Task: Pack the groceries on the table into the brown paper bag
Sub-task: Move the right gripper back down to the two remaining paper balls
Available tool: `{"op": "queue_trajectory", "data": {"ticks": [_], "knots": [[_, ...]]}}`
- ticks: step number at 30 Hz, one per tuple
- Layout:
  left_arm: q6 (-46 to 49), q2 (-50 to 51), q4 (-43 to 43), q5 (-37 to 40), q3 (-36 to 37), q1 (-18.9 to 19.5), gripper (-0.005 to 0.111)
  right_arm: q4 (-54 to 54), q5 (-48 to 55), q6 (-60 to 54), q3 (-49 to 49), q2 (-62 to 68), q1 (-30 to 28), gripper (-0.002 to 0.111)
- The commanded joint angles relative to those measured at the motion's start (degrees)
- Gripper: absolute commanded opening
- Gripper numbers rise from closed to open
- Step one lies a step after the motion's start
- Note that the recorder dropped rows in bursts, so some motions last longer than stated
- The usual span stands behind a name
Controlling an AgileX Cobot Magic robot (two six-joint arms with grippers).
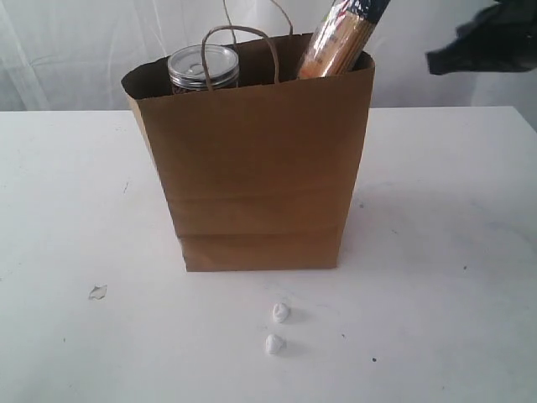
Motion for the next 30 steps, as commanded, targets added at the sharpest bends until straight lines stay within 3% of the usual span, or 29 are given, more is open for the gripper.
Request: {"op": "queue_trajectory", "data": {"ticks": [1, 7, 13, 19, 30], "knots": [[0.0, -0.2, -0.4, 0.4, 0.4, 0.1, 0.0, -3.2, 13.4, 10.8, 2.5, 1.2, -7.5, 0.0], [0.0, -0.2, -0.4, 0.4, 0.4, 0.1, 0.0, -23.9, 35.5, 28.8, 6.0, 5.0, -9.7, 0.0], [0.0, -0.2, -0.4, 0.4, 0.4, 0.1, 0.0, -31.4, 42.0, 36.5, 9.3, 2.0, -5.8, 0.0], [0.0, -0.2, -0.4, 0.4, 0.4, 0.1, 0.0, -32.0, 42.0, 38.0, 12.7, -3.6, 7.9, 0.0], [0.0, -0.2, -0.4, 0.4, 0.4, 0.1, 0.0, -31.9, 37.5, 52.0, 16.1, 1.1, 38.2, 0.0]]}}
